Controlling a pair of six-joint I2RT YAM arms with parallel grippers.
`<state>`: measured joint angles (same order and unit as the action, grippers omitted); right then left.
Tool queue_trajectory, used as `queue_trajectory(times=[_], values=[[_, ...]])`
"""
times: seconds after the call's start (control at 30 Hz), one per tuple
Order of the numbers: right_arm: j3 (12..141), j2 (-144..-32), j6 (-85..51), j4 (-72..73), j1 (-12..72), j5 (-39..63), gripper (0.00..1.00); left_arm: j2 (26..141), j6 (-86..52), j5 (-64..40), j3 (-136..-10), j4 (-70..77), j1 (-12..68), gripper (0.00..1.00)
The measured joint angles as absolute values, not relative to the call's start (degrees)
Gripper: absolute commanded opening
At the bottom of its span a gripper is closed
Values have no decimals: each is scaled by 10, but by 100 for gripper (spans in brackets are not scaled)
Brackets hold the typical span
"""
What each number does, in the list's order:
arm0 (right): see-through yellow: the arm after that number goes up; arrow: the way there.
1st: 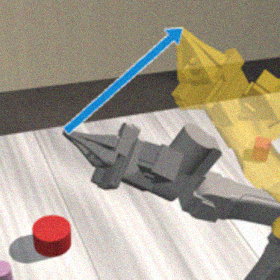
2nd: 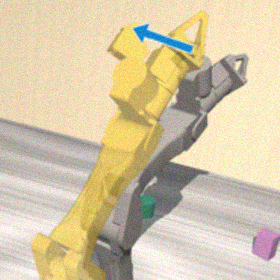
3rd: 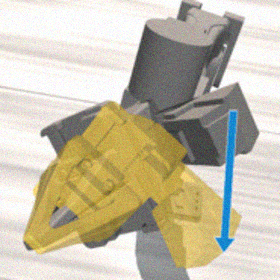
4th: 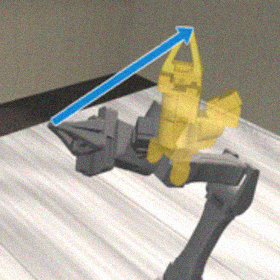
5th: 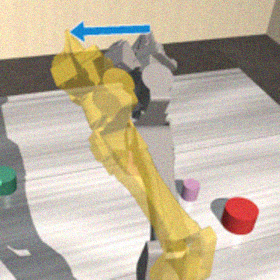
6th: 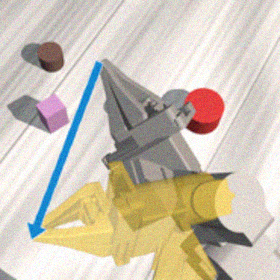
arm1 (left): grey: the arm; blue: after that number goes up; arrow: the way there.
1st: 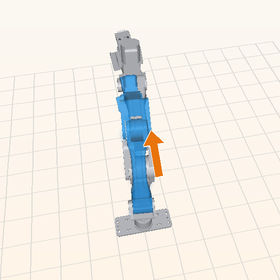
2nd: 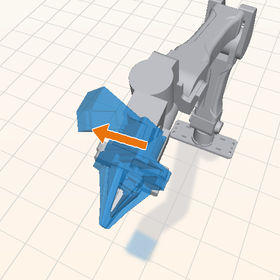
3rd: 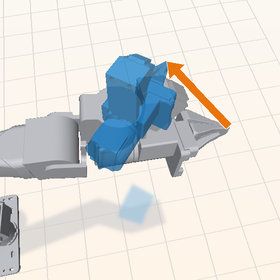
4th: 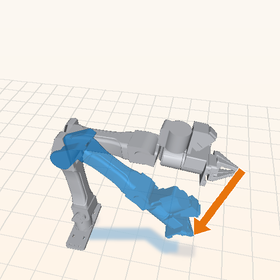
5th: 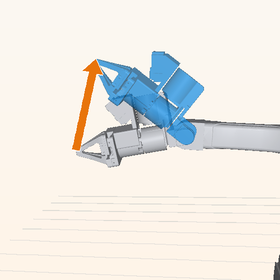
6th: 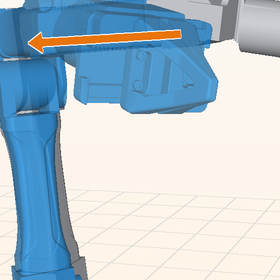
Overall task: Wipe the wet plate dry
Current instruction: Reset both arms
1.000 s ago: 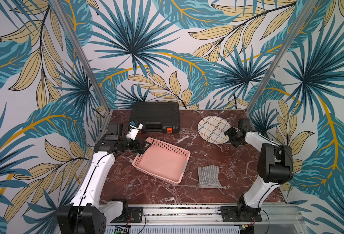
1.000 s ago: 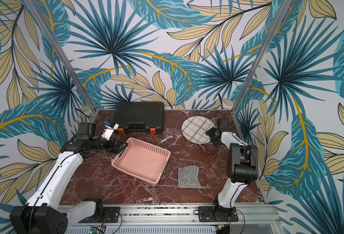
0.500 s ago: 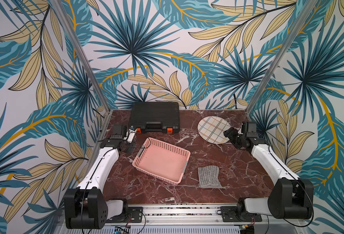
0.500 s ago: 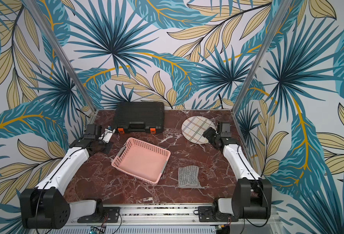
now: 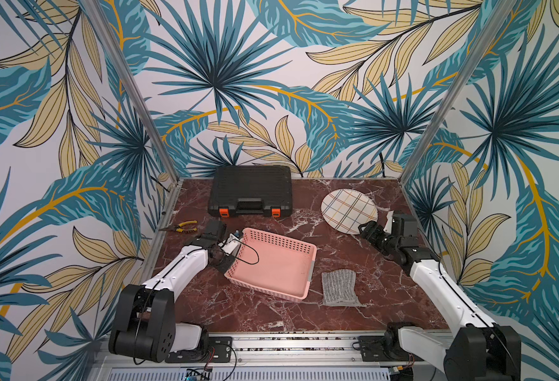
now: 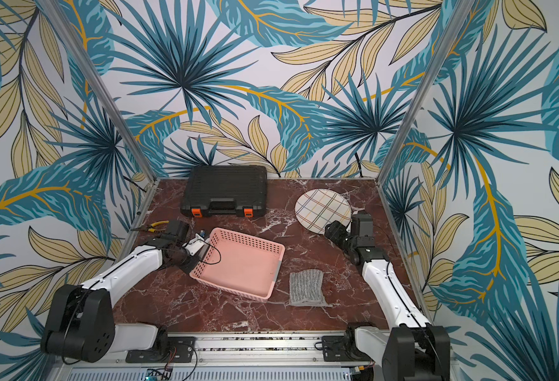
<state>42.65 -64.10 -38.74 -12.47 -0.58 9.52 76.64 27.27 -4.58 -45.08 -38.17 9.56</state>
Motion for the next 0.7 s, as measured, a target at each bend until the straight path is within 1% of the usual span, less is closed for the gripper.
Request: queue_trajectory(times=[0.1,0.27,0.3,0.33,0.37,0.4,0.43,0.47,0.5,0.53,0.7], values=[[428,-632,-376,-120,-6,97,80,747,287,-95,-451,-395,112,12],[437,-637,-361,-122,-6,94,81,742,300,-165,-454,-419,127,20],[438,-637,-359,-123,-6,90,81,742,299,-171,-455,-420,128,28],[438,-637,-357,-124,-6,85,81,741,295,-172,-458,-419,129,40],[438,-637,-353,-124,-6,77,81,740,290,-168,-459,-413,130,45],[437,-637,-349,-121,-6,67,81,736,283,-160,-460,-403,130,53],[434,-635,-345,-114,-5,55,83,729,275,-150,-460,-391,130,70],[427,-630,-340,-102,-4,40,88,720,270,-139,-460,-376,129,95],[416,-624,-332,-89,-4,26,97,709,262,-130,-460,-360,128,99],[402,-614,-323,-75,-2,8,99,696,252,-120,-460,-338,125,100],[344,-590,-277,-12,2,-70,100,651,193,-102,-427,-171,96,100]])
